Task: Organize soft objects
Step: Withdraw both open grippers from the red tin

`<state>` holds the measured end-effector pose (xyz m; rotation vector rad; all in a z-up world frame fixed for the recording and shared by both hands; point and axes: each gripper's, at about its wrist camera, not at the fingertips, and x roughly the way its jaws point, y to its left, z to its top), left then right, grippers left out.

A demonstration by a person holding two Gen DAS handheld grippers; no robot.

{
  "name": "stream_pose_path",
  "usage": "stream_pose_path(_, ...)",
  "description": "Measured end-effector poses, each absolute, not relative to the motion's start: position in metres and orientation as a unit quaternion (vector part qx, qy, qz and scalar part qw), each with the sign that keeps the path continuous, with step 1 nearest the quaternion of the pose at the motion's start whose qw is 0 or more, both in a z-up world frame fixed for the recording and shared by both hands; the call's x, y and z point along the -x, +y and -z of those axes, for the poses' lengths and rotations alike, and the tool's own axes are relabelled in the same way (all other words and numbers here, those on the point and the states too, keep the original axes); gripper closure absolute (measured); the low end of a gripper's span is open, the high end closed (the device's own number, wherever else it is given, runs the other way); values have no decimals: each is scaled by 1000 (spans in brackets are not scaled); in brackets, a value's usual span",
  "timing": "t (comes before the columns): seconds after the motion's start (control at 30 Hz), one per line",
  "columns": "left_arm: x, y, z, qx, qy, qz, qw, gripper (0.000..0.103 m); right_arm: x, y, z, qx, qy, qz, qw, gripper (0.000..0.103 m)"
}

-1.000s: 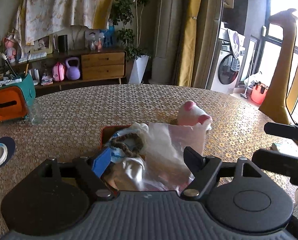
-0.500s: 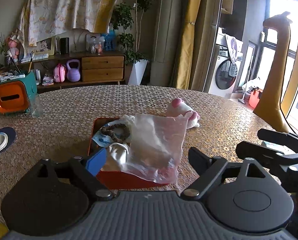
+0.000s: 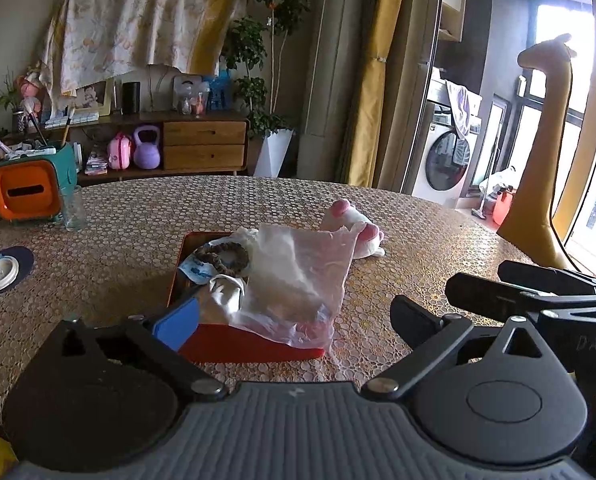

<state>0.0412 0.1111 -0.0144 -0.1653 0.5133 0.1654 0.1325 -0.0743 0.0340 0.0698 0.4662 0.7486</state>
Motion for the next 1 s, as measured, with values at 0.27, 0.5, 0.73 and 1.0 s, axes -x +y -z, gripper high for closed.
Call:
stream_pose_path(0.27, -34, 115, 11, 94, 244, -84, 962, 1, -130, -76, -34, -29, 225, -353, 907, 0)
stream_pose_path(0.5, -33, 115, 8, 92, 236, -85, 964, 1, -130, -76, -35, -30, 229, -351, 907, 0)
stream_pose_path(0.73, -32, 109, 7, 79, 233, -84, 966, 1, -129, -79, -36, -36, 229, -351, 907, 0)
stream_pose_path(1.0, -33, 107, 7, 75, 234, -84, 966, 1, -127, -80, -36, -35, 229, -350, 908, 0)
